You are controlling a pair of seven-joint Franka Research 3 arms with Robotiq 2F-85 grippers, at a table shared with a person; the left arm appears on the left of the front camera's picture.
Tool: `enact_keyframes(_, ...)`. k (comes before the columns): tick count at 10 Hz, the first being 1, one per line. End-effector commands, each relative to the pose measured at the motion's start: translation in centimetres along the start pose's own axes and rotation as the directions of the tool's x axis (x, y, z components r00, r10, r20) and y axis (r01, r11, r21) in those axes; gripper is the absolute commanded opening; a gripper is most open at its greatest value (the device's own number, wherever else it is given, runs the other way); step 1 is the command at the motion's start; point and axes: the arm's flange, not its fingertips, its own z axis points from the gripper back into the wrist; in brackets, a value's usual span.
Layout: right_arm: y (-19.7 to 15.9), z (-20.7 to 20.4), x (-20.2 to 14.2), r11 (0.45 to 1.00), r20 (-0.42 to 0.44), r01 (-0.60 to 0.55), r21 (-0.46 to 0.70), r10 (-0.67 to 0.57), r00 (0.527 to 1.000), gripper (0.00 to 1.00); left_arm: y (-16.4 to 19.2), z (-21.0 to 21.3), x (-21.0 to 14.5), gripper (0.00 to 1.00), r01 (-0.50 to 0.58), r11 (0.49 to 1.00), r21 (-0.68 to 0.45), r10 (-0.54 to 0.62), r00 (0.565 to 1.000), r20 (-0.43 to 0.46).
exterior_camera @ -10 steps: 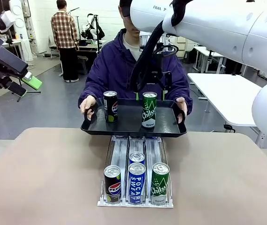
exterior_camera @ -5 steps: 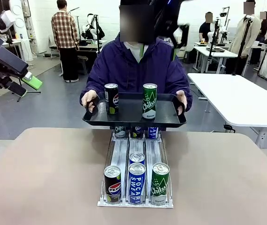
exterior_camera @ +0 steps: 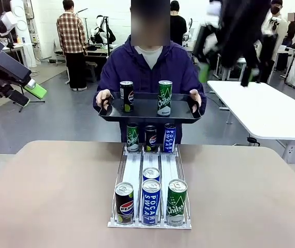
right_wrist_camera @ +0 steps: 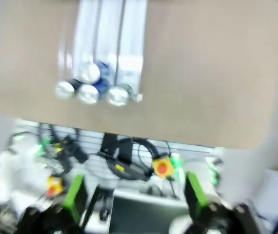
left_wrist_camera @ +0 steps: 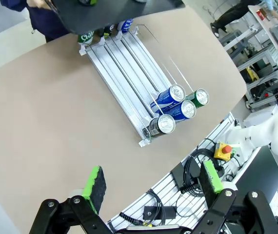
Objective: Retrieve and hand over the desired beverage to the person.
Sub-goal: Place the picked can on the Handle tray extended by the person.
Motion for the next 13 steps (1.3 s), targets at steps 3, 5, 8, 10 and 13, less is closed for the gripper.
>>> enact_keyframes(3, -1.9, -1.5, 1.5, 0.997, 0.005, 0.042, 0.067, -0.043, 0.999, 1.0, 0.0, 0.1, 0.0, 1.0, 0.004, 1.0, -0.007, -0.004, 1.0, -0.001)
enact_keyframes(5, -1.7, -2.4, -0.3, 1.0, 0.011, 0.02, -0.007, -0.02, 1.0, 1.0, 0.0, 0.1, 0.0, 1.0, 0.004, 1.0, -0.007, -0.004, 1.0, -0.001)
enact_keyframes(8, -1.7, -2.4, -0.3, 1.0, 0.011, 0.02, -0.007, -0.02, 1.0, 1.0, 0.0, 0.1, 0.0, 1.0, 0.004, 1.0, -0.007, -0.004, 1.0, -0.001)
enact_keyframes(10, -1.7, -2.4, -0.3, 1.0, 0.011, 0.02, -0.007, -0.02, 1.0, 1.0, 0.0, 0.1, 0.0, 1.0, 0.004, 1.0, -0.007, -0.004, 1.0, -0.001)
enact_keyframes(13, -1.7, -2.4, -0.3, 1.0, 0.011, 0.02, -0.007, -0.02, 1.0, 1.0, 0.0, 0.1, 0.0, 1.0, 0.004, 1.0, -0.007, -0.004, 1.0, -0.001)
